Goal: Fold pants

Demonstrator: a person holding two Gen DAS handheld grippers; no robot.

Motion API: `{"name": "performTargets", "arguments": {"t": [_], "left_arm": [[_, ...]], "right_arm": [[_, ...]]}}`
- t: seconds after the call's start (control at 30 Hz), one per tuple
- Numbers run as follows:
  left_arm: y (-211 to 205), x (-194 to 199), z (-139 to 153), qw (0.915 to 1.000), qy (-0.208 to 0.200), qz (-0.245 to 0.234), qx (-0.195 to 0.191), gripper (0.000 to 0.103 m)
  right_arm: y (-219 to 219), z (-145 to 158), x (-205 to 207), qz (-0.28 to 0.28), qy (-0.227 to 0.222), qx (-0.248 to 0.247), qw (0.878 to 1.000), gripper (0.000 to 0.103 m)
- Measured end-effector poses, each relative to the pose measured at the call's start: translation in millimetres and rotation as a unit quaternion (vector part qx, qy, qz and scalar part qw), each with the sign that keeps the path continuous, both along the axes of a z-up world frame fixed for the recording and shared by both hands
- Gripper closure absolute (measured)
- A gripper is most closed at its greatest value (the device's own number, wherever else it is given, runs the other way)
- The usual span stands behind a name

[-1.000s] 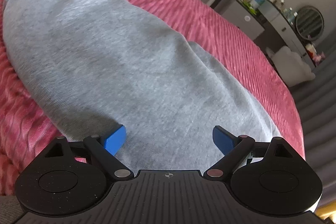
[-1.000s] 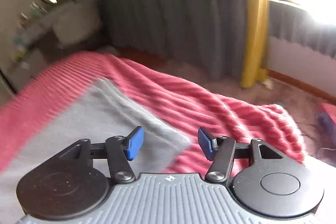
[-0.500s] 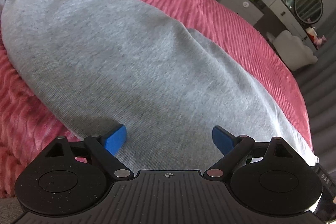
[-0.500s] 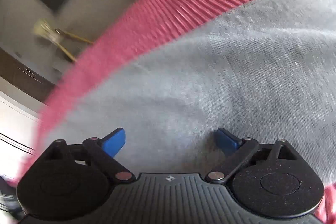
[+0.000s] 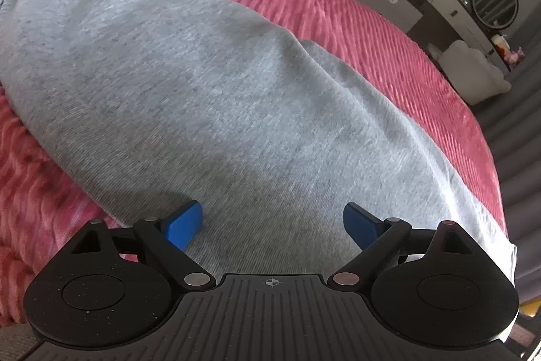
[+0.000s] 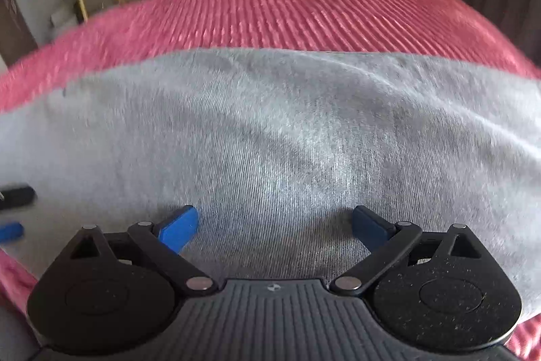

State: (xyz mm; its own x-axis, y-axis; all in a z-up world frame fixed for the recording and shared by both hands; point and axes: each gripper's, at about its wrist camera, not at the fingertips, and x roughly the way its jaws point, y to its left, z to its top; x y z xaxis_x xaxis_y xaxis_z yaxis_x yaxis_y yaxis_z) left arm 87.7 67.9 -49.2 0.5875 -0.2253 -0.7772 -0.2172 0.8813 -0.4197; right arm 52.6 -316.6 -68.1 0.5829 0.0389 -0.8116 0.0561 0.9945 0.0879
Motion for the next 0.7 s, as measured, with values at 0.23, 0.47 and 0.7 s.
{"name": "performTargets", "arguments": {"t": [0.23,0.47,0.7], "left_arm": [[17.7,-7.6,5.4,0.9990,-0.006,0.038,-0.022,0.011],[30.8,-1.7,2.9,0.9975,-0.004,0.070,-0.004,0.010],[22.4,7.5,-2.2,0.9982,-0.002,0.058,0.016,0.007]], "right_arm": [[-3.6,3.1,-0.6,0.002,-0.006,0.000,1.000,0.005],[-17.9,11.0,3.0,-0.022,0.002,-0.032,0.999,0.005],[-33.9,24.4,-10.3,-0.056,-0.023,0.036,0.998,0.013]]}}
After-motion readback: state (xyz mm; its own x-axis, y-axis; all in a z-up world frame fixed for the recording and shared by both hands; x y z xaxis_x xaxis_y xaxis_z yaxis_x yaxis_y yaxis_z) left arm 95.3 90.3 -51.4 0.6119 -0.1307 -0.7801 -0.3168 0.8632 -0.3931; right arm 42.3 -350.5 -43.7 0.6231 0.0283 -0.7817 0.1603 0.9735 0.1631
